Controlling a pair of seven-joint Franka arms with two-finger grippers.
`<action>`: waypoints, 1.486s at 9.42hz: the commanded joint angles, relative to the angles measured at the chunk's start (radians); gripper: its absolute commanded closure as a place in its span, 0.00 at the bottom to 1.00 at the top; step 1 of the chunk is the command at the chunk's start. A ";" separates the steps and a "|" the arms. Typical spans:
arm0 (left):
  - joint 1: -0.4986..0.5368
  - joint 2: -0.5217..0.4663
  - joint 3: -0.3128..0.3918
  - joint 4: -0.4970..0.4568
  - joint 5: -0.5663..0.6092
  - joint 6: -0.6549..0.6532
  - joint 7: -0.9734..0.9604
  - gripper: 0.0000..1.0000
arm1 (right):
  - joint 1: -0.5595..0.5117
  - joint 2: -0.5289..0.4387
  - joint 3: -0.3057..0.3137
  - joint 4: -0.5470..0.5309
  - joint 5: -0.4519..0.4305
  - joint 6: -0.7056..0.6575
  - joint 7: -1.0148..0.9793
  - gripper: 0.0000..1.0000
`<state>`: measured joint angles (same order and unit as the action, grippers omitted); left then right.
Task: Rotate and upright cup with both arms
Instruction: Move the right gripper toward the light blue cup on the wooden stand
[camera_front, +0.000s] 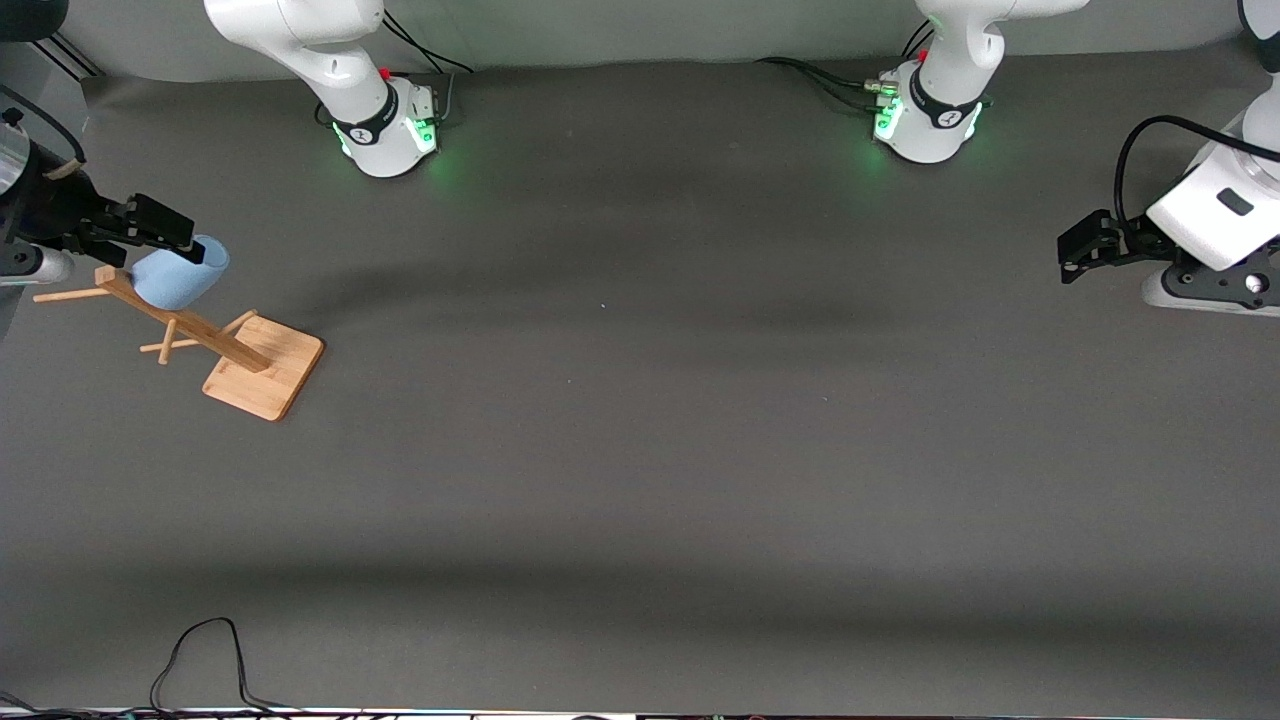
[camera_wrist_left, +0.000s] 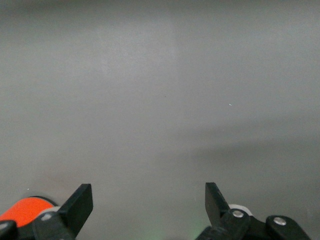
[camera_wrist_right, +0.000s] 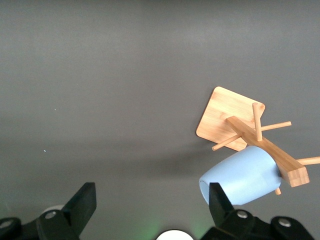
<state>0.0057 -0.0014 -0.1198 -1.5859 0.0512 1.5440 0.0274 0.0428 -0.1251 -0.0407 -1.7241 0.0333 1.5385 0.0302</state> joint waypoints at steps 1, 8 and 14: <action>-0.007 -0.008 0.005 0.000 -0.008 0.004 -0.004 0.00 | 0.000 -0.002 0.004 0.005 -0.026 0.005 0.011 0.00; -0.013 -0.006 -0.001 0.000 -0.008 0.007 -0.004 0.00 | -0.008 0.005 -0.007 0.009 -0.027 -0.049 0.024 0.00; -0.015 -0.006 -0.003 0.000 -0.008 0.005 -0.004 0.00 | -0.003 0.028 -0.042 0.035 -0.019 -0.187 0.027 0.00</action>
<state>0.0006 -0.0014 -0.1269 -1.5860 0.0500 1.5440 0.0274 0.0313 -0.1194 -0.0891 -1.7122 0.0230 1.3792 0.0345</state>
